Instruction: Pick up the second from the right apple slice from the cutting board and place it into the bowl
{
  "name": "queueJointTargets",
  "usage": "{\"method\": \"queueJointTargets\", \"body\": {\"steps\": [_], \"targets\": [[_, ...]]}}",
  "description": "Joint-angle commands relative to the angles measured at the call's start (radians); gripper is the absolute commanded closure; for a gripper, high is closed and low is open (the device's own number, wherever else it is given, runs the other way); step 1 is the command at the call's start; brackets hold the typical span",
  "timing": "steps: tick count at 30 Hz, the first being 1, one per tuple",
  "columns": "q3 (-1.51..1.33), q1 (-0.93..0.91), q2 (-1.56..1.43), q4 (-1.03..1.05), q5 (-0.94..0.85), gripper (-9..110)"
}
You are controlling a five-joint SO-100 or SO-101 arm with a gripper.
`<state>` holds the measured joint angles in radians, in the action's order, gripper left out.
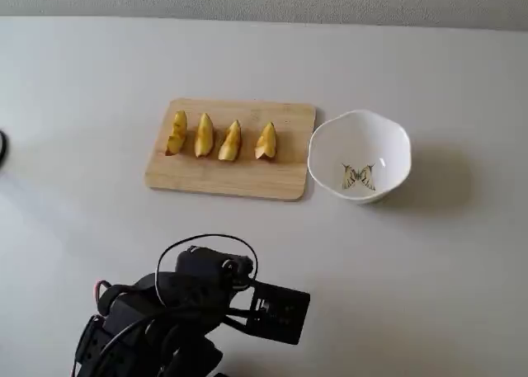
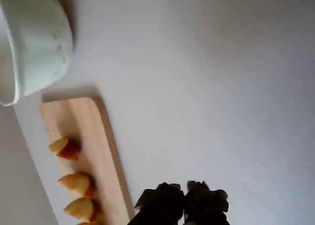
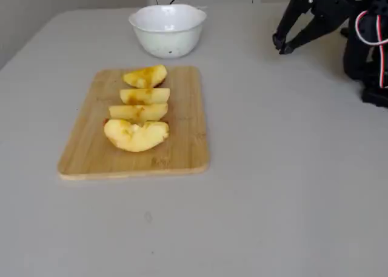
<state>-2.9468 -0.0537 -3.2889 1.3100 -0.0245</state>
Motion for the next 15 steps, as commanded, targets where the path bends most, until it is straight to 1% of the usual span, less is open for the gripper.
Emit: {"method": "queueJointTargets", "body": {"steps": [1,4,12,14,15], "targets": [[-0.02,-0.008,0.0,0.008,-0.002,101],[-0.02,0.06,0.0,0.009,-0.058,101],[-0.02,0.061,0.0,0.009,-0.06,101],[-0.02,0.092,-0.002,0.003,-0.061,101],[-0.023,0.103,-0.002,-0.012,-0.091,101]]}}
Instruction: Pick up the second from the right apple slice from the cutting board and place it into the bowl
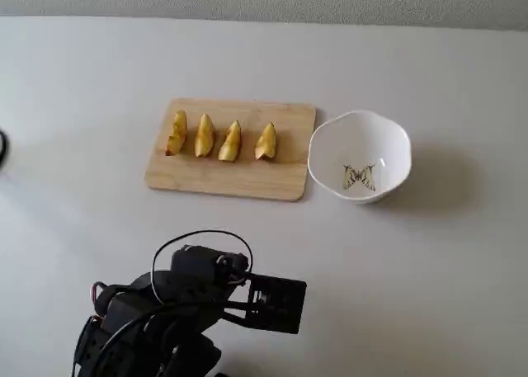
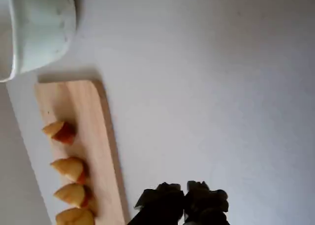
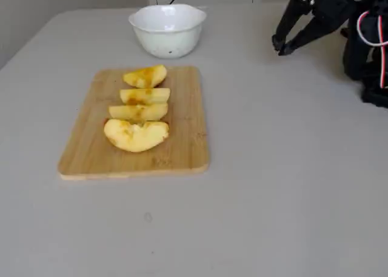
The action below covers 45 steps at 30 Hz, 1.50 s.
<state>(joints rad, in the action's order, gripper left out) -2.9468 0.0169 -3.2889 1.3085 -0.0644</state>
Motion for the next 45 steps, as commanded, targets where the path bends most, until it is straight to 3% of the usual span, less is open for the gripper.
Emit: {"method": "queueJointTargets", "body": {"steps": [1,7,11,15,21,26,41,45], "targets": [[-0.032,0.015,-0.002,-0.051,-0.187,101],[0.005,-0.106,0.0,-0.199,-0.75,91],[0.095,-0.048,0.038,-0.227,-0.953,91],[0.341,0.002,0.442,-0.262,-1.103,83],[0.881,0.043,1.092,-0.183,-1.152,71],[1.262,0.092,1.471,-0.052,-1.15,69],[2.125,0.295,2.157,0.249,-1.008,71],[2.246,0.333,2.252,0.281,-0.985,71]]}}
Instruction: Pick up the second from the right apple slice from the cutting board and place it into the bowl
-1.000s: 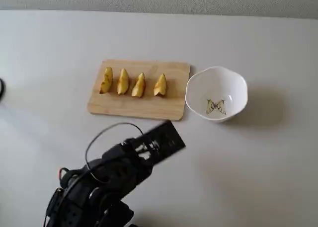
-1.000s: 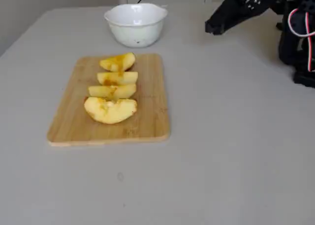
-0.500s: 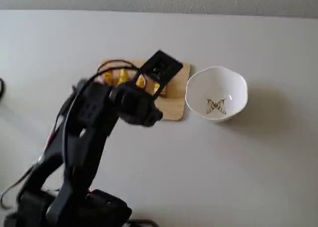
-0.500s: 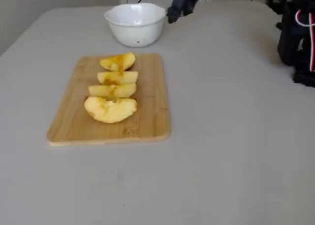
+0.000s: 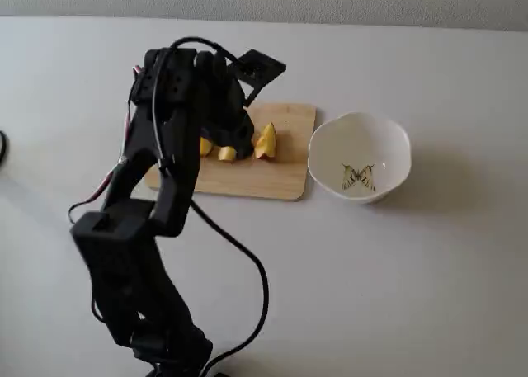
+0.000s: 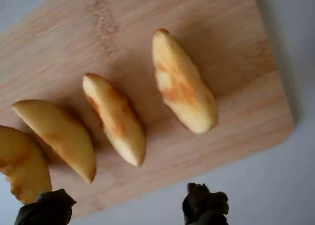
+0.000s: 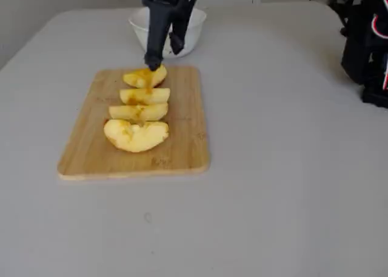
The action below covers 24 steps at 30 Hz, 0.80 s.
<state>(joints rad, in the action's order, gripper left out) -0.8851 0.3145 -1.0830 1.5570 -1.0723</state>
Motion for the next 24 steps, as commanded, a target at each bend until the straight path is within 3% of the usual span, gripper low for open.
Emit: {"method": "queueJointTargets", "body": {"steps": [1,13,16,19,24], "targets": [[0.189,0.041,0.057,0.025,0.025,71],[0.38,0.046,0.275,0.048,0.051,70],[0.551,0.029,0.396,0.115,0.049,70],[0.93,0.02,0.609,0.255,0.048,71],[0.973,0.015,0.658,0.262,0.054,71]]}}
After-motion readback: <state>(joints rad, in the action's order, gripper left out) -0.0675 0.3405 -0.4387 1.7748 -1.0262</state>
